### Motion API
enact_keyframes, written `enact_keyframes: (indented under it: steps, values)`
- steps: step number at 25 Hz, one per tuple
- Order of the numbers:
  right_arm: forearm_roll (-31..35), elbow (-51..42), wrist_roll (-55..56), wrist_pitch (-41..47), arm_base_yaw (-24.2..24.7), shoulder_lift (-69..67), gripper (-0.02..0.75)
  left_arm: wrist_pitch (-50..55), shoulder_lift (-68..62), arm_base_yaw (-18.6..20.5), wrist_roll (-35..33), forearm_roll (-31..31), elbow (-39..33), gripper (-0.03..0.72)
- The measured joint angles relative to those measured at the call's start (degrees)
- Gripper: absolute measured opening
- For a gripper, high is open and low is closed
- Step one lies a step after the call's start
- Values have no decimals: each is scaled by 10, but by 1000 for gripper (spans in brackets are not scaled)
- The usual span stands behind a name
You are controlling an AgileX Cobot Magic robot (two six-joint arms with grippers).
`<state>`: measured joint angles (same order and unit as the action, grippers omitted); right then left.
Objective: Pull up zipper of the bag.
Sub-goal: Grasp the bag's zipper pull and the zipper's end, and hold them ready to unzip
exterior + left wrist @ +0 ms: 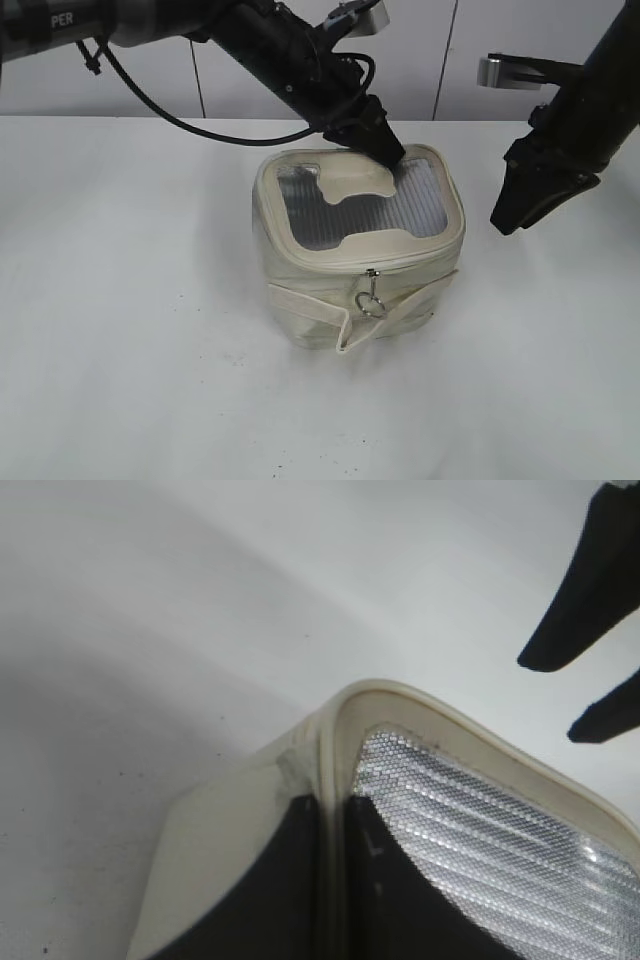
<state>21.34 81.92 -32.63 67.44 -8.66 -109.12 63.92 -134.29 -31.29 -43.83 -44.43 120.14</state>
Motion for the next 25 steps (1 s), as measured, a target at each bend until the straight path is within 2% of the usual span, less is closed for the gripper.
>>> enact_keyframes:
  steps: [4,13,19,25]
  values:
    - [28,-37,-5,-25,19,27,253,5,0,-1,-6,-2,1,40]
    - [58,-184,-34,-160,28,127,241,9,-3,-3,-9,-13,1,39]
    - [141,-280,-105,-239,28,202,240,11,-3,-3,-9,-17,1,39]
    - [159,-302,-126,-293,27,210,240,13,-3,-9,-9,-18,1,39]
